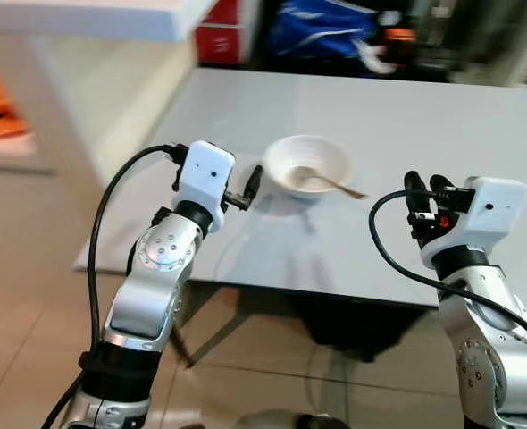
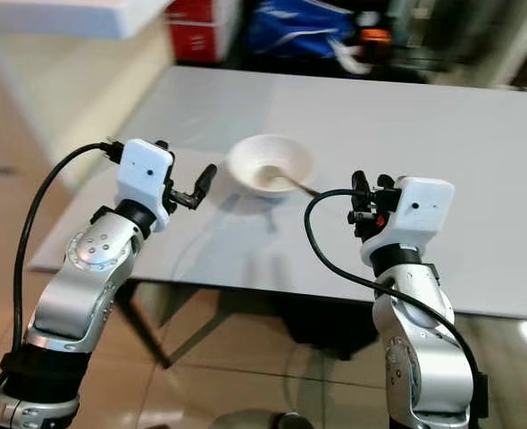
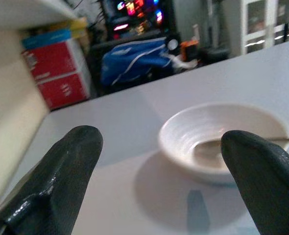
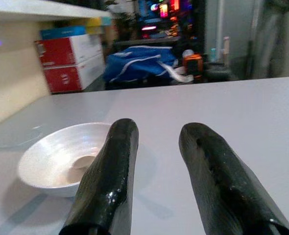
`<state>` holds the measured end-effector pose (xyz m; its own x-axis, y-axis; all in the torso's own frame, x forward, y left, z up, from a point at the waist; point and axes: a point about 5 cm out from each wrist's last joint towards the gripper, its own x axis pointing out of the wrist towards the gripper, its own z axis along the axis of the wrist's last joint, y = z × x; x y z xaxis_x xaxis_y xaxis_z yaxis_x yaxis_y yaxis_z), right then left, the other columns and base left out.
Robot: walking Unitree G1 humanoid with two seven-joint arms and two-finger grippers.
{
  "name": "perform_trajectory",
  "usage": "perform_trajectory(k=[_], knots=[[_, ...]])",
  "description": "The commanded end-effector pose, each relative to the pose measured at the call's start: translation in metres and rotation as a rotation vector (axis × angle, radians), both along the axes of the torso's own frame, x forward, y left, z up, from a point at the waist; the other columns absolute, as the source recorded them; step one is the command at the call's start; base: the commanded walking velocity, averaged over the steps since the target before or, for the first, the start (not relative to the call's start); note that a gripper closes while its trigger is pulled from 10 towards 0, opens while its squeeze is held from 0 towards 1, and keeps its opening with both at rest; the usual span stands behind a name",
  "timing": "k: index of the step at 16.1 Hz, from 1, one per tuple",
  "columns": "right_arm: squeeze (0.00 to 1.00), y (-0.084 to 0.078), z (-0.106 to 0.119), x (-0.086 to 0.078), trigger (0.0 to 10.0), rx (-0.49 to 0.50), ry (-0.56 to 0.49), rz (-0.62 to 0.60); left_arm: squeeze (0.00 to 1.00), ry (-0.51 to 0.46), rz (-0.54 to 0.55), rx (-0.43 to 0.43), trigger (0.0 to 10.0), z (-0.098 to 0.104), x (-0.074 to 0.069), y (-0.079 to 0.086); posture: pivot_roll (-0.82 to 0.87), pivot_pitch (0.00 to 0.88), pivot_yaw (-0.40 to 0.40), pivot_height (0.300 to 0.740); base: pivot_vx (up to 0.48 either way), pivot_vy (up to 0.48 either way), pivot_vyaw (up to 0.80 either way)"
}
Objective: Setting the table
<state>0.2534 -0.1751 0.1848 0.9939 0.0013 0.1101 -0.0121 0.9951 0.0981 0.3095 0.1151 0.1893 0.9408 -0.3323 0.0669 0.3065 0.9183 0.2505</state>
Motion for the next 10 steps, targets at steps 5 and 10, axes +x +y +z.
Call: perform_trajectory(k=[5, 10], knots=[[0.0, 0.009, -0.007, -0.002, 10.0, -0.038, 0.039, 0.097, 0.0, -0.041, 0.013, 0.003, 10.0, 0.011, 0.002, -0.001, 0.03, 0.053, 0.0, 0.74, 0.313, 0.0, -0.16], [0.0, 0.011, -0.005, -0.004, 10.0, -0.007, 0.018, 0.123, 0.0, -0.133, 0.046, 0.0, 10.0, 0.028, 0.001, 0.002, 0.03, 0.059, -0.005, 0.74, 0.112, 0.0, 0.0]])
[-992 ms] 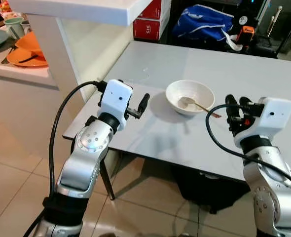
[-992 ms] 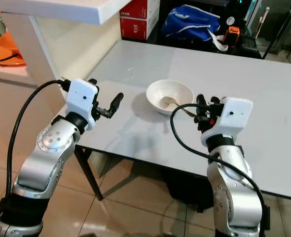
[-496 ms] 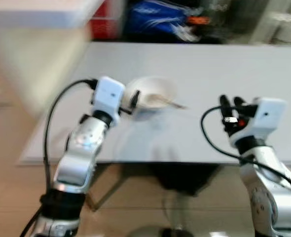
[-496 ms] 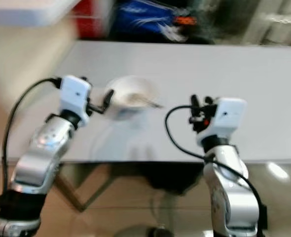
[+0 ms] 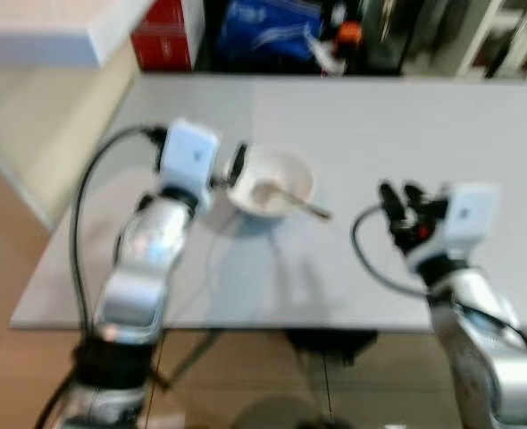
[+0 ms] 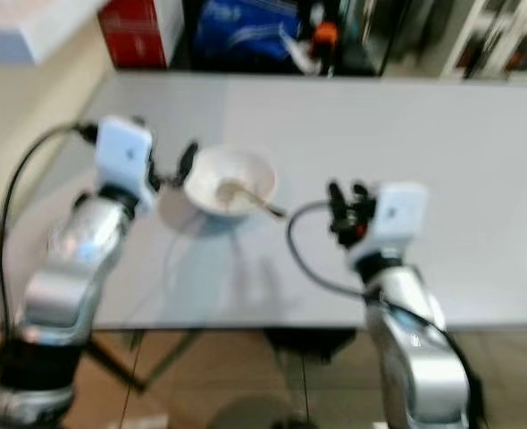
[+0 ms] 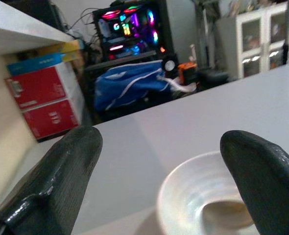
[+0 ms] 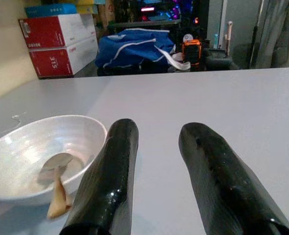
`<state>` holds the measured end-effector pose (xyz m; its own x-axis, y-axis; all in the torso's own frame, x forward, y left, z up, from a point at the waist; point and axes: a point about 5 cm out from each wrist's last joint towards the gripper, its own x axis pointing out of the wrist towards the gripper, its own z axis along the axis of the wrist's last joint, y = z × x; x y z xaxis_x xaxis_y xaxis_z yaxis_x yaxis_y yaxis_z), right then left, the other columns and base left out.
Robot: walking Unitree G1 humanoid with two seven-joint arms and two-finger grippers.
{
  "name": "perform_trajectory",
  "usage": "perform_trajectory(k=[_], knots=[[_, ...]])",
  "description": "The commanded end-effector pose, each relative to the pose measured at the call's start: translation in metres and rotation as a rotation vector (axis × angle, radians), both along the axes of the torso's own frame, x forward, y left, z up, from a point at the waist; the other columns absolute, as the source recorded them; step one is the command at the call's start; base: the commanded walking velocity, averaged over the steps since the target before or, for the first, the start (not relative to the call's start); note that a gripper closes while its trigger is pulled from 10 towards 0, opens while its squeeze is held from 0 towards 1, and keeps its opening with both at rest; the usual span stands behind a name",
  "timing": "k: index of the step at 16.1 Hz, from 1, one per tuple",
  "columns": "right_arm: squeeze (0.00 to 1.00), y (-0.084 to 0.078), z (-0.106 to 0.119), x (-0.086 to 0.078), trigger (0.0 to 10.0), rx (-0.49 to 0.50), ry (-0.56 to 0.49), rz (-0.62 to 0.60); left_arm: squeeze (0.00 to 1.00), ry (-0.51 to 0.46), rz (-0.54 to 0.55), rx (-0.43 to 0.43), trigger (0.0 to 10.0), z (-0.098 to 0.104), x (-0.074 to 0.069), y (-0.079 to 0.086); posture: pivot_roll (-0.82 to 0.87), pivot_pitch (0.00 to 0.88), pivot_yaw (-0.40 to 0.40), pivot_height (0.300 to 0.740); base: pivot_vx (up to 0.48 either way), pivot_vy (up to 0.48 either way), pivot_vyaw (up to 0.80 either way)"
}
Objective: Setting the table
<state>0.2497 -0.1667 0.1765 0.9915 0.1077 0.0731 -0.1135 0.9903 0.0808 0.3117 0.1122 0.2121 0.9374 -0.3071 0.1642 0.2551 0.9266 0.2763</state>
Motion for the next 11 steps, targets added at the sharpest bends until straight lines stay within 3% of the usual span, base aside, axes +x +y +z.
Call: perform_trajectory(k=[1, 3, 5, 8, 10, 11], knots=[[0.0, 0.003, 0.002, -0.001, 10.0, 0.022, -0.013, 0.024, 0.0, -0.036, 0.015, 0.023, 10.0, 0.007, -0.002, 0.005, 0.03, 0.059, -0.005, 0.74, 0.0, 0.0, 0.0], [0.0, 0.004, 0.001, -0.002, 10.0, 0.025, -0.008, 0.033, 0.0, -0.012, 0.049, 0.042, 10.0, 0.004, 0.002, 0.009, 0.03, 0.06, -0.003, 0.74, 0.0, 0.0, 0.0], [0.0, 0.002, 0.002, -0.002, 10.0, 0.027, -0.009, 0.029, 0.0, 0.001, 0.182, 0.024, 10.0, 0.005, 0.013, 0.024, 0.03, 0.06, 0.0, 0.74, 0.0, 0.0, 0.0], [0.0, 0.001, 0.001, -0.002, 10.0, 0.033, -0.009, 0.023, 0.0, 0.026, 0.195, 0.002, 10.0, 0.001, 0.027, 0.031, 0.03, 0.061, 0.001, 0.74, 0.0, 0.0, 0.0], [0.0, 0.002, 0.001, -0.001, 10.0, 0.031, -0.007, 0.034, 0.0, 0.042, 0.207, 0.031, 10.0, -0.003, 0.04, 0.033, 0.03, 0.06, 0.006, 0.74, 0.0, 0.0, 0.0], [0.0, 0.003, 0.001, -0.001, 10.0, 0.033, -0.007, 0.036, 0.0, 0.027, 0.231, 0.098, 10.0, -0.006, 0.047, 0.036, 0.03, 0.06, 0.008, 0.74, 0.0, 0.0, 0.0]])
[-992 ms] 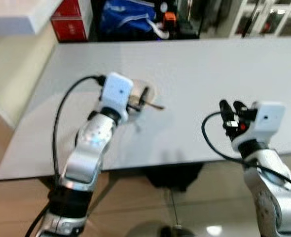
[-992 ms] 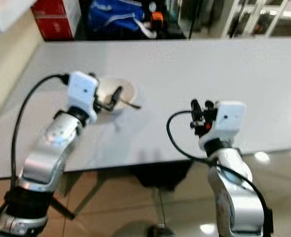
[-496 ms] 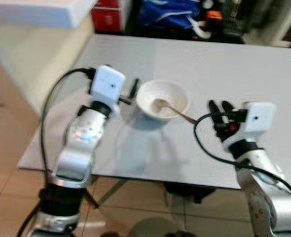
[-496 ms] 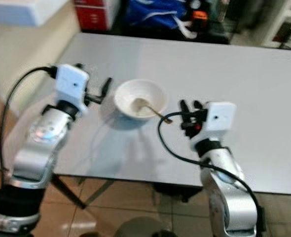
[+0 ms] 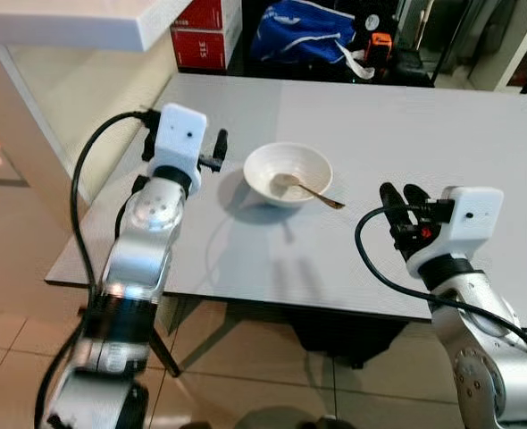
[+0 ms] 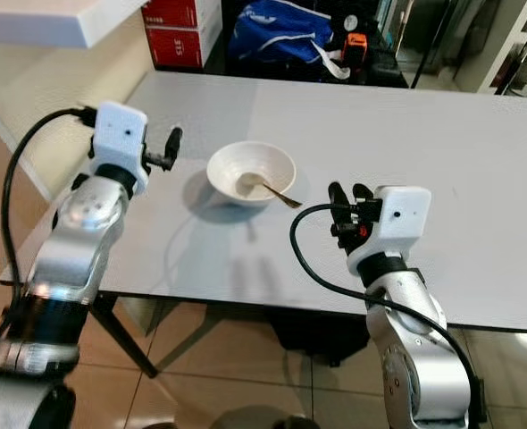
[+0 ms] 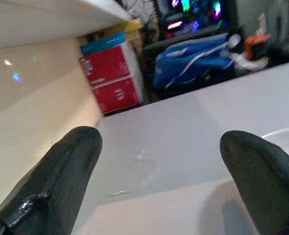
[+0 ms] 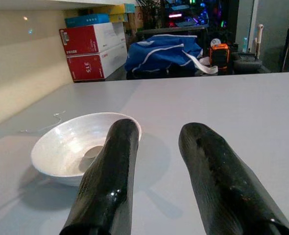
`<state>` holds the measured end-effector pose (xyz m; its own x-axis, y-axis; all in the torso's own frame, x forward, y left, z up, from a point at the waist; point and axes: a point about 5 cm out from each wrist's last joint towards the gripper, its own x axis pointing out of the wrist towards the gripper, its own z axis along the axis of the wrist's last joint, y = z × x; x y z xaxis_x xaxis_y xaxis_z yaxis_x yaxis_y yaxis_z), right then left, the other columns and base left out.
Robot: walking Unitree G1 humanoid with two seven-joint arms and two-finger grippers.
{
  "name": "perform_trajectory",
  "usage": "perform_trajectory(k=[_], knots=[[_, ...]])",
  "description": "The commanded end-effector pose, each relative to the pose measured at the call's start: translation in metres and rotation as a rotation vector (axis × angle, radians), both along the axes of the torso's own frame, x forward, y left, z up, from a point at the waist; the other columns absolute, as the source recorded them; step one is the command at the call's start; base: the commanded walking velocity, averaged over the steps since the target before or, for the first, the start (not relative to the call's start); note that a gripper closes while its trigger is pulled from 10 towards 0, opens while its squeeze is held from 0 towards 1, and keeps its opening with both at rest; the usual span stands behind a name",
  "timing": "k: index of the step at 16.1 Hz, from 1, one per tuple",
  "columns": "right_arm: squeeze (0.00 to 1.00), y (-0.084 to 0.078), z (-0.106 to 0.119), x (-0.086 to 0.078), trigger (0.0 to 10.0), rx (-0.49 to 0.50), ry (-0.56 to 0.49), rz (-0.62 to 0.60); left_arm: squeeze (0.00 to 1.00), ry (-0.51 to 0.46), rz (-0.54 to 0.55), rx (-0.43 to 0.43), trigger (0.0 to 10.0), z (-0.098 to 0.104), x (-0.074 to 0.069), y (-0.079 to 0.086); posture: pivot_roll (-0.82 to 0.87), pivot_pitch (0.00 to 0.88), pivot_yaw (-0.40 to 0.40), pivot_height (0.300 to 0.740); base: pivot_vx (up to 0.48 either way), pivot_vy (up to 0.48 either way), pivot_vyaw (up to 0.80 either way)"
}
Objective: Setting the table
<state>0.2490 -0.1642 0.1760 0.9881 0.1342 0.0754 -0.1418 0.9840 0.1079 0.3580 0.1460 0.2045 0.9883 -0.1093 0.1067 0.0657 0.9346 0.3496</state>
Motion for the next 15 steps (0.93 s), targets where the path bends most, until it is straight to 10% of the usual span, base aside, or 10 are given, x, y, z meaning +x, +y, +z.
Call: perform_trajectory(k=[1, 15], knots=[[0.0, 0.001, 0.002, 0.0, 10.0, 0.007, -0.008, 0.01, 0.0, -0.013, 0.029, 0.048, 10.0, -0.002, 0.005, 0.005, 0.02, 0.059, 0.008, 0.74, 0.0, 0.0, 0.0], [0.0, -0.014, -0.006, -0.04, 10.0, -0.094, 0.023, 0.148, 0.0, 0.207, -0.023, -0.055, 10.0, -0.055, 0.038, 0.006, -0.07, 0.111, 0.081, 0.74, 0.0, 0.0, 0.0]])
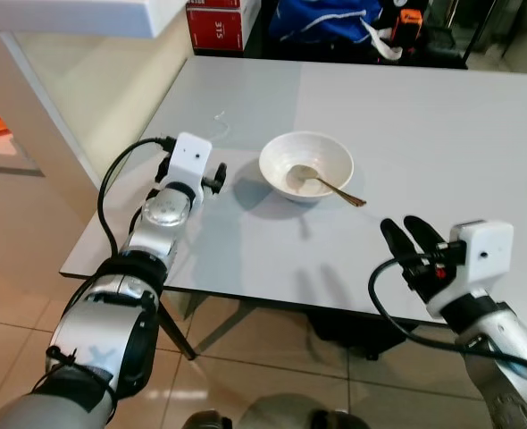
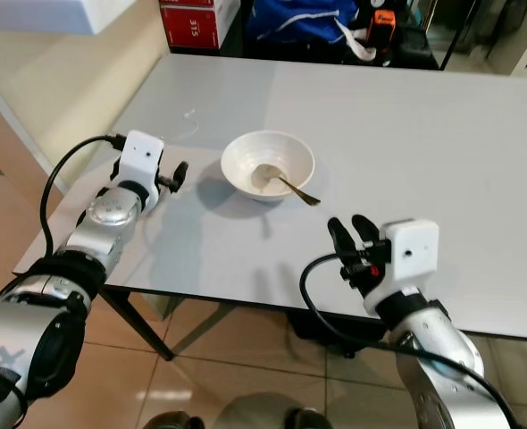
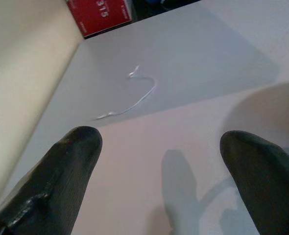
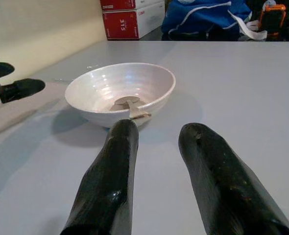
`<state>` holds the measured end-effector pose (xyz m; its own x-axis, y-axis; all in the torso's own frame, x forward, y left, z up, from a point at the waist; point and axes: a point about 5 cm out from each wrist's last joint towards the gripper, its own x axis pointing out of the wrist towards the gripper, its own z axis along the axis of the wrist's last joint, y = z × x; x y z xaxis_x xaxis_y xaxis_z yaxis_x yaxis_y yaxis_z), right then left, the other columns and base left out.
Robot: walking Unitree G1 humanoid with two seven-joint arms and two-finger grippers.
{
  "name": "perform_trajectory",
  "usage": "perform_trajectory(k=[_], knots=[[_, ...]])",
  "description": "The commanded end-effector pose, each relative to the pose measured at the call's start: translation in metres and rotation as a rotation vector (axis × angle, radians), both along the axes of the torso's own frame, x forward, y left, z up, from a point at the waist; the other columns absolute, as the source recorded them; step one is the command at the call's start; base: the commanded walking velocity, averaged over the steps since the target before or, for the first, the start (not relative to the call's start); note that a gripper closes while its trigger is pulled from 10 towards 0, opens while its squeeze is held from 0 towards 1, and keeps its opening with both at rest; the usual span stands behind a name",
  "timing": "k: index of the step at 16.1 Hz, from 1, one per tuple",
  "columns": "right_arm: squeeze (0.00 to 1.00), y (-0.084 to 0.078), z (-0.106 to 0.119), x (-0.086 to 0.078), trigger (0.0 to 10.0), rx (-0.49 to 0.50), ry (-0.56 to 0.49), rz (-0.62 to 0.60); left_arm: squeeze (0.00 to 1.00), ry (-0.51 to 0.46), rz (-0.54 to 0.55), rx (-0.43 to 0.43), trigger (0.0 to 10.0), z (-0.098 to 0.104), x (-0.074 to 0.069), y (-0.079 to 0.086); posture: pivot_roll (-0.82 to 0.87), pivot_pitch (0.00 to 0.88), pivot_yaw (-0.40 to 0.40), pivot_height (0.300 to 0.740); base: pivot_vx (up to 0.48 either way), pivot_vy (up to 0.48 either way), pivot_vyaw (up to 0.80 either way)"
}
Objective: Setting the table
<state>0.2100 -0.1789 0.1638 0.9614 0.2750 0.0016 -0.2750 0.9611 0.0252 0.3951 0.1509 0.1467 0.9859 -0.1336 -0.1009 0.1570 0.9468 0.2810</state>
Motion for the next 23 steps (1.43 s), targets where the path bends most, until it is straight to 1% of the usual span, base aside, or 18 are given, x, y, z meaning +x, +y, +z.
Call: perform_trajectory(k=[1, 4, 5, 7, 10, 11, 12, 15, 16, 17, 18, 21, 22, 23], knots=[[0.0, 0.003, 0.008, -0.005, 10.0, 0.012, -0.039, 0.017, 0.0, -0.01, -0.027, -0.016, 10.0, 0.004, 0.002, -0.009, -0.09, 0.122, 0.096, 0.74, 0.0, 0.0, 0.0], [0.0, 0.005, 0.01, -0.013, 10.0, 0.018, -0.045, 0.015, 0.0, -0.004, -0.068, -0.043, 10.0, 0.007, 0.004, -0.029, -0.12, 0.138, 0.115, 0.74, 0.0, 0.0, 0.0], [0.0, 0.005, 0.01, -0.014, 10.0, 0.017, -0.045, 0.012, 0.0, -0.002, -0.072, -0.049, 10.0, 0.007, 0.004, -0.032, -0.12, 0.139, 0.116, 0.74, 0.0, 0.0, 0.0], [0.0, 0.006, 0.011, -0.019, 10.0, 0.02, -0.048, -0.002, 0.0, 0.008, -0.1, -0.059, 10.0, 0.007, 0.004, -0.044, -0.14, 0.151, 0.133, 0.74, 0.0, 0.0, 0.0], [0.0, 0.007, 0.014, -0.023, 10.0, 0.025, -0.054, -0.02, 0.0, 0.011, -0.156, -0.032, 10.0, 0.007, 0.002, -0.062, -0.15, 0.163, 0.161, 0.74, 0.0, 0.0, 0.0], [0.0, 0.008, 0.014, -0.026, 10.0, 0.029, -0.055, -0.029, 0.0, 0.008, -0.185, -0.031, 10.0, 0.009, 0.001, -0.072, -0.16, 0.166, 0.168, 0.74, 0.0, 0.0, 0.0], [0.0, 0.009, 0.014, -0.027, 10.0, 0.03, -0.054, -0.031, 0.0, 0.007, -0.193, -0.032, 10.0, 0.009, 0.001, -0.075, -0.16, 0.168, 0.174, 0.74, 0.0, 0.0, 0.0], [0.0, 0.01, 0.013, -0.03, 10.0, 0.036, -0.05, -0.043, 0.0, -0.002, -0.239, -0.035, 10.0, 0.014, 0.0, -0.093, -0.17, 0.173, 0.185, 0.74, 0.0, 0.0, 0.0], [0.0, 0.011, 0.013, -0.032, 10.0, 0.039, -0.048, -0.048, 0.0, -0.009, -0.279, -0.037, 10.0, 0.018, -0.002, -0.108, -0.17, 0.175, 0.192, 0.74, 0.0, 0.0, 0.0], [0.0, 0.012, 0.013, -0.033, 10.0, 0.039, -0.046, -0.051, 0.0, -0.014, -0.308, -0.039, 10.0, 0.021, -0.004, -0.118, -0.17, 0.176, 0.194, 0.74, 0.0, 0.0, 0.0], [0.0, 0.012, 0.012, -0.033, 10.0, 0.04, -0.044, -0.055, 0.0, -0.018, -0.368, -0.04, 10.0, 0.024, -0.009, -0.136, -0.18, 0.175, 0.197, 0.74, 0.0, 0.0, 0.0], [0.0, 0.013, 0.011, -0.034, 10.0, 0.042, -0.042, -0.056, 0.0, -0.025, -0.485, -0.043, 10.0, 0.025, -0.02, -0.165, -0.18, 0.171, 0.199, 0.74, 0.0, 0.0, 0.0], [0.0, 0.014, 0.01, -0.033, 10.0, 0.043, -0.04, -0.055, 0.0, -0.028, -0.566, -0.046, 10.0, 0.024, -0.029, -0.182, -0.18, 0.169, 0.199, 0.74, 0.0, 0.0, 0.0], [0.0, 0.014, 0.01, -0.033, 10.0, 0.043, -0.039, -0.054, 0.0, -0.029, -0.607, -0.045, 10.0, 0.023, -0.034, -0.19, -0.18, 0.167, 0.199, 0.74, 0.0, 0.0, 0.0]])
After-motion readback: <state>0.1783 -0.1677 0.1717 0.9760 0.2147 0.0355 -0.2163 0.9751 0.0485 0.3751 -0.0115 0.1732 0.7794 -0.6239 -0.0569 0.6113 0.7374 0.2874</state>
